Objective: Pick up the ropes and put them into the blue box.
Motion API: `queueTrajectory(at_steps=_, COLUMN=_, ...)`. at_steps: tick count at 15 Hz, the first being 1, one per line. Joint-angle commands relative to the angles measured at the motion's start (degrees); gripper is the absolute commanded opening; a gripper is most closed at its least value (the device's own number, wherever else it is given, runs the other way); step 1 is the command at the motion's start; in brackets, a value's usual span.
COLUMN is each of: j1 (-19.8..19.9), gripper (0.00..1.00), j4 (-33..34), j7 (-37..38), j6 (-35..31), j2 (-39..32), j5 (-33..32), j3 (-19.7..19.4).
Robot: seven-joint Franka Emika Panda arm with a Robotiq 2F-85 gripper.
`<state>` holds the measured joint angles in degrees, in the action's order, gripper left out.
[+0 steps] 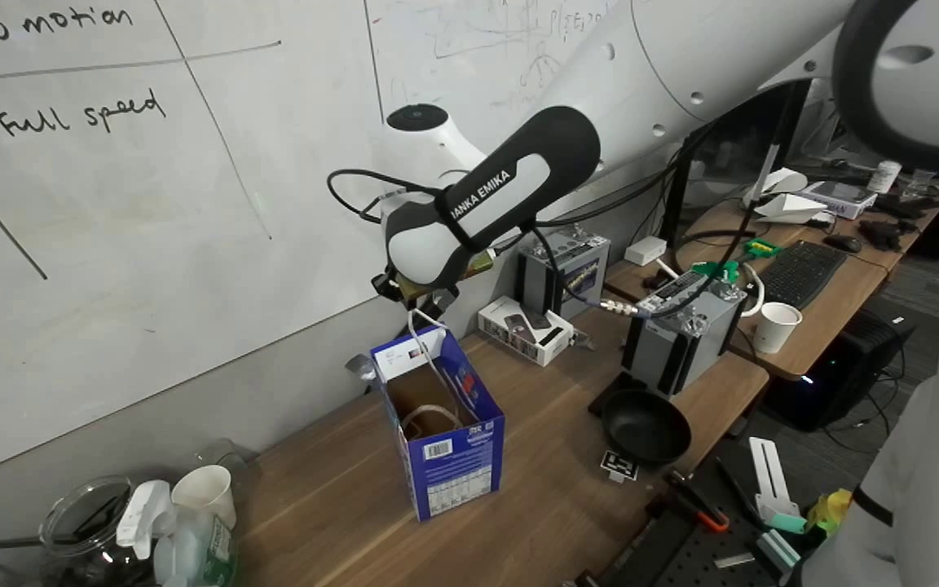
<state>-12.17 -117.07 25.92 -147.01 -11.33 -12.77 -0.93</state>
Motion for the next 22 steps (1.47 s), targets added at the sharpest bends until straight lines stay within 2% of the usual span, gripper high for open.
queueTrajectory(at_steps=1, j1=-2.45, gripper=0.01, j4=-1.5, j7=5.08, j6=5.17, j2=7.41, j5=-4.74, j3=2.12)
queueTrajectory(at_steps=8, j1=-2.35, gripper=0.01, j4=-2.15, j7=12.05, j6=19.56, j2=17.41, j5=-6.2, j3=10.92)
queueTrajectory(at_steps=12, j1=-1.65, gripper=0.01, j4=-2.02, j7=14.13, j6=24.03, j2=20.75, j5=-5.85, j3=13.93)
queueTrajectory(at_steps=15, j1=-0.66, gripper=0.01, j4=-2.8, j7=14.99, j6=25.11, j2=21.8, j5=-5.45, j3=14.49)
queueTrajectory(at_steps=22, j1=3.08, gripper=0.01, j4=-6.94, j7=13.0, j6=22.07, j2=20.31, j5=-2.68, j3=12.43)
